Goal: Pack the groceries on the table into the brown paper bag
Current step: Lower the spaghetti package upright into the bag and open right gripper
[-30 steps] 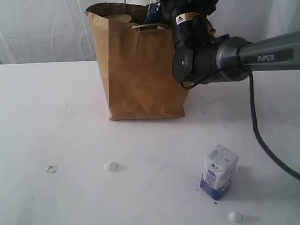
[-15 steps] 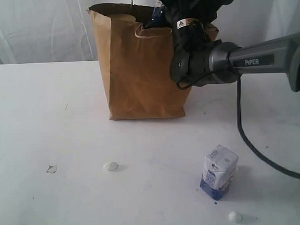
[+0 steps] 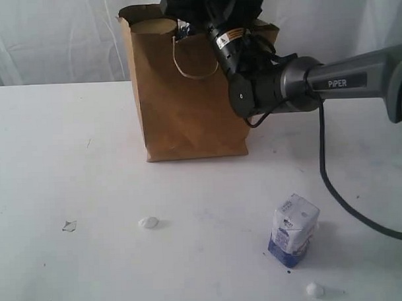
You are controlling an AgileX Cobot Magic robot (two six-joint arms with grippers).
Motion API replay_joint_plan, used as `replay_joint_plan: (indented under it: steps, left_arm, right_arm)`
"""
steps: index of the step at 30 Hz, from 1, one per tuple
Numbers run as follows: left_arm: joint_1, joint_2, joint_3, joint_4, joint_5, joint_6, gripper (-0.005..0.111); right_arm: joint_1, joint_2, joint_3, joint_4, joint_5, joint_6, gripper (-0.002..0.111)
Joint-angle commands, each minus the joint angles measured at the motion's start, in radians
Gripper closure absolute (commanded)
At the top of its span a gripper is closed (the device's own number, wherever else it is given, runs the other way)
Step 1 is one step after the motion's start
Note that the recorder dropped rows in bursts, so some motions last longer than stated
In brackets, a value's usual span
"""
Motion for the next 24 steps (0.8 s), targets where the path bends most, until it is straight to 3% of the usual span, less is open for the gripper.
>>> replay_joint_plan:
  steps: [1,6,12,24]
  left_arm:
    - [0.002,-0.004,0.003,-0.007,0.001,-0.005,0.107]
    - [0.002,-0.004,0.003,-0.007,0.001,-0.005,0.107]
    - [0.002,-0.004,0.003,-0.007,0.001,-0.005,0.107]
    - [0.002,-0.004,0.003,-0.007,0.001,-0.005,0.107]
  right_arm:
    - [0.002,-0.007,-0.011,-0.019,-0.035,0.009,0.093]
    - [0.002,-0.007,-0.011,-0.019,-0.035,0.009,0.075]
    - [0.002,-0.007,-0.011,-0.019,-0.029,0.009,0.066]
    - [0.002,-0.007,-0.011,-0.013,-0.051,0.015,0.065]
